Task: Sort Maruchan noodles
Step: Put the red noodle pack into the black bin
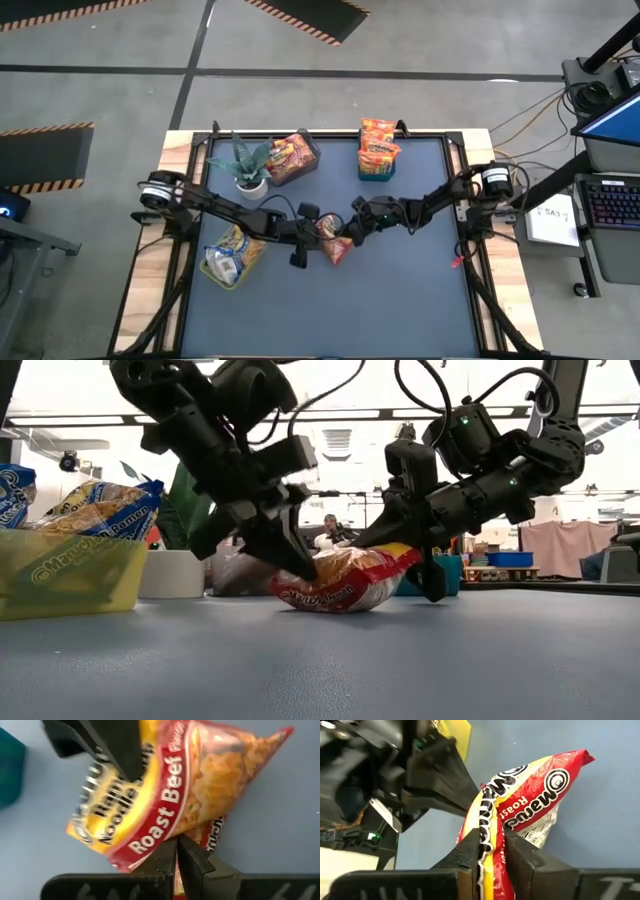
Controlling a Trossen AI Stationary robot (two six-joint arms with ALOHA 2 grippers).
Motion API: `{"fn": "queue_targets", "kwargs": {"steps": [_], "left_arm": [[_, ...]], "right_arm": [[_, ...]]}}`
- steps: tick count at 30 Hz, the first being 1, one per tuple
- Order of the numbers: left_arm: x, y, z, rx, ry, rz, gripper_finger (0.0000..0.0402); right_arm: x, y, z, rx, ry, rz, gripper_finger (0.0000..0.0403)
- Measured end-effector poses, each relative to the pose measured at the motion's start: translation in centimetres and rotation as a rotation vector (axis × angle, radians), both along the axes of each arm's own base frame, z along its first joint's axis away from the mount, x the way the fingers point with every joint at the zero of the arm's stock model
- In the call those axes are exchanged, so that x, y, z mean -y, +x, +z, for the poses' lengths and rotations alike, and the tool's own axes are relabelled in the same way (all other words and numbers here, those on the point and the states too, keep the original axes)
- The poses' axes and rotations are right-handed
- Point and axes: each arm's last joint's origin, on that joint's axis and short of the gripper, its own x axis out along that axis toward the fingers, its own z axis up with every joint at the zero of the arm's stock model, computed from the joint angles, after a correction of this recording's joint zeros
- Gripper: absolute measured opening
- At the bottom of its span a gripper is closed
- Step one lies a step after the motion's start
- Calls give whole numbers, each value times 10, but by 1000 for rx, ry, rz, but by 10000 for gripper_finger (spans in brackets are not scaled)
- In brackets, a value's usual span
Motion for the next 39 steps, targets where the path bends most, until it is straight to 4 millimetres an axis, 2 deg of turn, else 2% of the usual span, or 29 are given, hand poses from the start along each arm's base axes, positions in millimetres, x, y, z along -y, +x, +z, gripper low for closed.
{"fn": "queue_targets", "kwargs": {"steps": [10,14,18,23,27,30,34,39], "left_arm": [[-8,-11,45,85,133,-28,0],[-11,-20,62,104,149,-39,0],[-12,-35,83,113,159,-48,0],[-15,-60,122,200,155,-76,0],[-17,-81,145,305,157,-140,0],[-19,-95,153,385,169,-158,0],[-27,-115,153,484,218,-154,0],[-44,-135,147,624,314,-93,0]], "right_arm": [[13,-3,6,-2,1,7,58],[14,-4,16,34,-23,13,58],[14,-6,28,62,-56,19,57],[17,-11,49,130,-123,10,57],[23,-10,72,201,-256,-43,57],[30,-8,91,233,-411,-108,57],[42,1,119,260,-631,-203,57],[70,18,150,169,-894,-399,57]]}}
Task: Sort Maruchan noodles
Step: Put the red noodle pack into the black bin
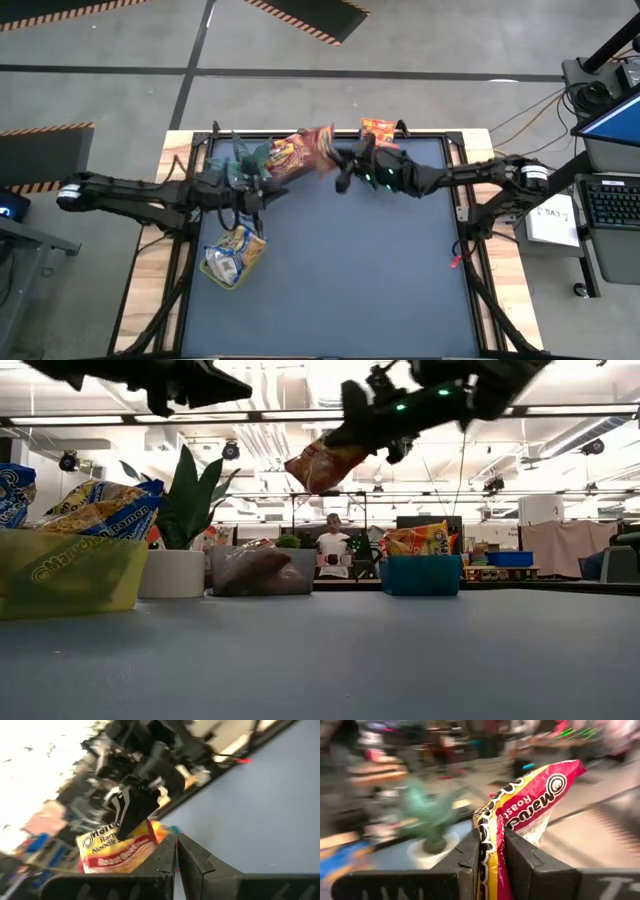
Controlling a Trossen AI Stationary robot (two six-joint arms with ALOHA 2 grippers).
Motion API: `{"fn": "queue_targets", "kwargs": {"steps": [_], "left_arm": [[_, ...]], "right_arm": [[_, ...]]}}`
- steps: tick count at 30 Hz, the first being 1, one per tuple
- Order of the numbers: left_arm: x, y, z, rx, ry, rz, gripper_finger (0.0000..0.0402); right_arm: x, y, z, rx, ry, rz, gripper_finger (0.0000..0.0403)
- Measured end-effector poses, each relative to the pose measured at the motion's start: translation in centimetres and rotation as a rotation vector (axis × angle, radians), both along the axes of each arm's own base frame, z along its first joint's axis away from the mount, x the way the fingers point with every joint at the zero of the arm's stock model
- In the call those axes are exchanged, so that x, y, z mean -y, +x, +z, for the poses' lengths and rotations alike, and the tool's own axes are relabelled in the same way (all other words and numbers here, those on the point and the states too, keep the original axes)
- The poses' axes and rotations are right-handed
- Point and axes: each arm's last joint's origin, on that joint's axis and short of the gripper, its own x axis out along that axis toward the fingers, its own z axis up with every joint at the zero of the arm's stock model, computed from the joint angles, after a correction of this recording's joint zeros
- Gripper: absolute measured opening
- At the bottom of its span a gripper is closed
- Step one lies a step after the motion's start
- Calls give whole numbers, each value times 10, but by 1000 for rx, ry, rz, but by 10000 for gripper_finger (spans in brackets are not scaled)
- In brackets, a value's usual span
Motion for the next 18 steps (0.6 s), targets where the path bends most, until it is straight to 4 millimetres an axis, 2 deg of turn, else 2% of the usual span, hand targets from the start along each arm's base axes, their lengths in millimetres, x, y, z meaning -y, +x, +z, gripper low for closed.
{"fn": "queue_targets", "kwargs": {"steps": [3,9,12,18], "left_arm": [[-12,-10,0,73,13,60,0],[-30,-25,-6,95,4,160,0],[-31,-27,-5,102,4,172,0],[-32,-28,-2,99,70,169,0]], "right_arm": [[21,12,13,-67,-106,-133,57],[60,46,24,-151,-159,-204,57],[76,65,20,-231,-128,-218,57],[91,98,1,-423,-53,-206,57]]}}
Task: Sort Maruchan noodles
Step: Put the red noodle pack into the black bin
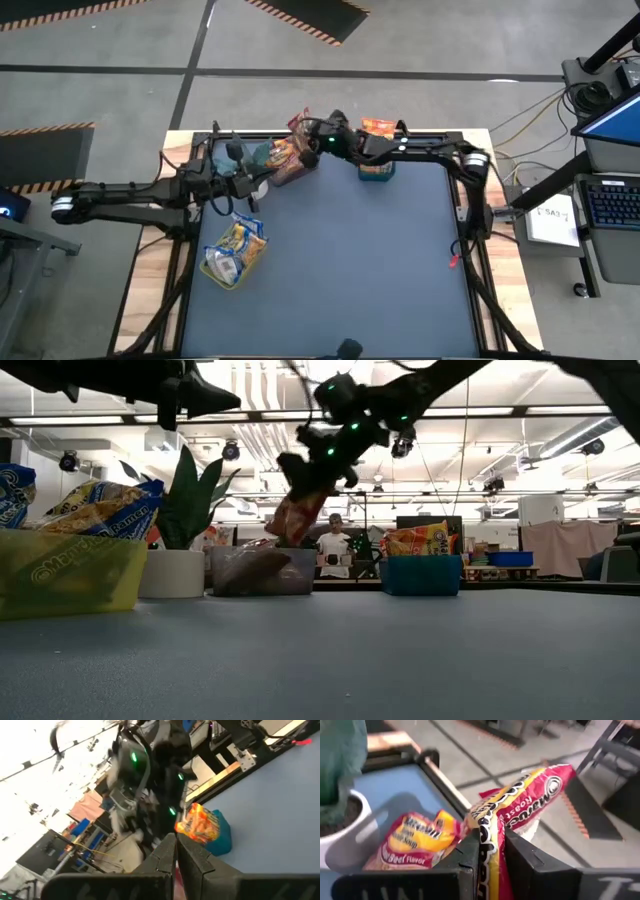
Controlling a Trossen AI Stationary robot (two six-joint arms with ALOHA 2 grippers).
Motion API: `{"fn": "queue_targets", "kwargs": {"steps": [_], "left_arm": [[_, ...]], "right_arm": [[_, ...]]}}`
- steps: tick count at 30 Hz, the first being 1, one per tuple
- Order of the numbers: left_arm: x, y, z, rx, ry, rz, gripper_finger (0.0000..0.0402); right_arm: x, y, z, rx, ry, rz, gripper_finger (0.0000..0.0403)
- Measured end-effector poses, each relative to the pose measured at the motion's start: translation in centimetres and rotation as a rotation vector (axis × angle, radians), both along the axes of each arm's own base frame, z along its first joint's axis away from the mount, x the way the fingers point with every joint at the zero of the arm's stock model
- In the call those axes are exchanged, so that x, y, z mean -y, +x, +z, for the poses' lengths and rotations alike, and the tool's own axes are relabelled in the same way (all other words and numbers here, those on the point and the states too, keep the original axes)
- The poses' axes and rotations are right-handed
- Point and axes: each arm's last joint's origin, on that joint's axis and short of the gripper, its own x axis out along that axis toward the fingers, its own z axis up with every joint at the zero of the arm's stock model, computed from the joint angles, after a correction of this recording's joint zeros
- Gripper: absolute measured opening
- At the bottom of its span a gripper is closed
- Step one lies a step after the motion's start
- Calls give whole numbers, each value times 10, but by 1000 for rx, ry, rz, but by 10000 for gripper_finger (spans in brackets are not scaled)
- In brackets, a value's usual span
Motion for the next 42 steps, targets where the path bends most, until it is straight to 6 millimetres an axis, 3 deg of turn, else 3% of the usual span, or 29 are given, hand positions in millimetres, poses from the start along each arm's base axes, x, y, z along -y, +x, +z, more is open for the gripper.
{"fn": "queue_targets", "kwargs": {"steps": [12,23,31,35,42], "left_arm": [[-2,-5,11,15,73,71,0],[-2,-4,11,8,78,72,0],[-2,-4,11,11,76,70,0],[-2,-4,11,10,76,69,0],[-2,-4,10,10,68,69,0]], "right_arm": [[13,32,-25,-179,96,-20,57],[17,48,-57,-368,121,44,57],[19,52,-51,-413,134,51,60],[19,52,-44,-413,142,48,87],[19,52,-41,-405,147,35,169]]}}
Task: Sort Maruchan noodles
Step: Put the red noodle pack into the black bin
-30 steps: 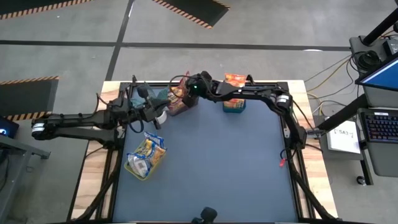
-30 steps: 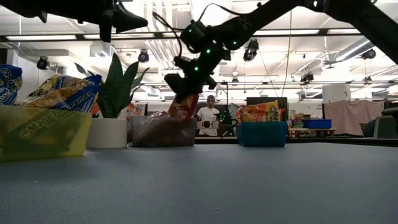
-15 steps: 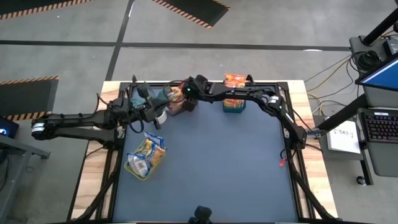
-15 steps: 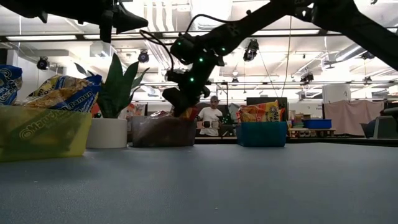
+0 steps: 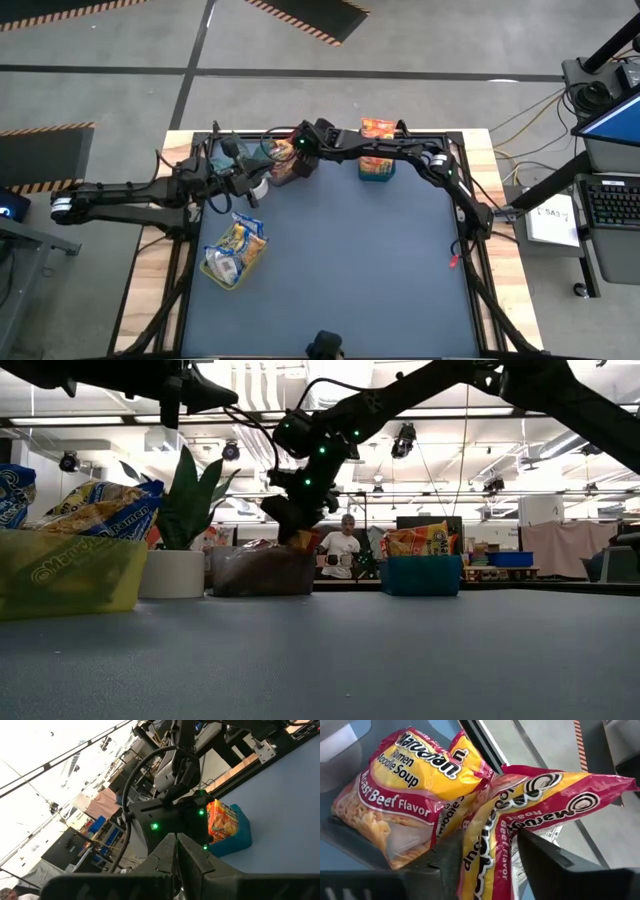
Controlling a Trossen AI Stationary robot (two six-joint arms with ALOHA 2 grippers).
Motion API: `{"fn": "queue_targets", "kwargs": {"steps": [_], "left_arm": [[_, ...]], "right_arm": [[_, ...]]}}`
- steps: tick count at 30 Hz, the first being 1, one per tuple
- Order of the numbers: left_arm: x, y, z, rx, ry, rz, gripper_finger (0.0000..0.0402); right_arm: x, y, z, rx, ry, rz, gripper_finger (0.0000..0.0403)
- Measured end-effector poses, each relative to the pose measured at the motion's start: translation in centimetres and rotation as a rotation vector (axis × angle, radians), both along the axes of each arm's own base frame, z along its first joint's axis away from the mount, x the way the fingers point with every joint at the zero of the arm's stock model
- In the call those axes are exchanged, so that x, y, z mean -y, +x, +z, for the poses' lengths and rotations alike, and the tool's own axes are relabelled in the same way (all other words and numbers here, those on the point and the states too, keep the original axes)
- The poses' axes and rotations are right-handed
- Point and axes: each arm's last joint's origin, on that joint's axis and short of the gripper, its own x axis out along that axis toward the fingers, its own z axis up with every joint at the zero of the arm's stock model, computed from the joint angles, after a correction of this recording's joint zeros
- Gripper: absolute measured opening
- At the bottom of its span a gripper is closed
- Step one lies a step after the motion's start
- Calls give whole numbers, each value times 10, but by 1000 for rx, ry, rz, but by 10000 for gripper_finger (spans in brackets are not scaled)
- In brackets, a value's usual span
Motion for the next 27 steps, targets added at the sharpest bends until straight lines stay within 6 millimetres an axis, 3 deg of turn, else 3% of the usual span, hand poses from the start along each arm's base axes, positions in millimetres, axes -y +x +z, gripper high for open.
{"fn": "queue_targets", "kwargs": {"steps": [5,10,16,23,27], "left_arm": [[0,0,-1,-9,-4,0,0],[0,0,-1,-9,-4,0,0],[0,0,-2,-13,-5,0,0],[0,0,-2,-15,-5,0,0],[0,0,-2,-13,-5,0,0]], "right_arm": [[0,-1,15,33,-15,-2,203],[3,1,31,76,-40,0,198],[14,-1,33,104,-51,-21,129],[23,5,6,72,-34,-33,28],[23,8,-4,53,-34,-24,11]]}}
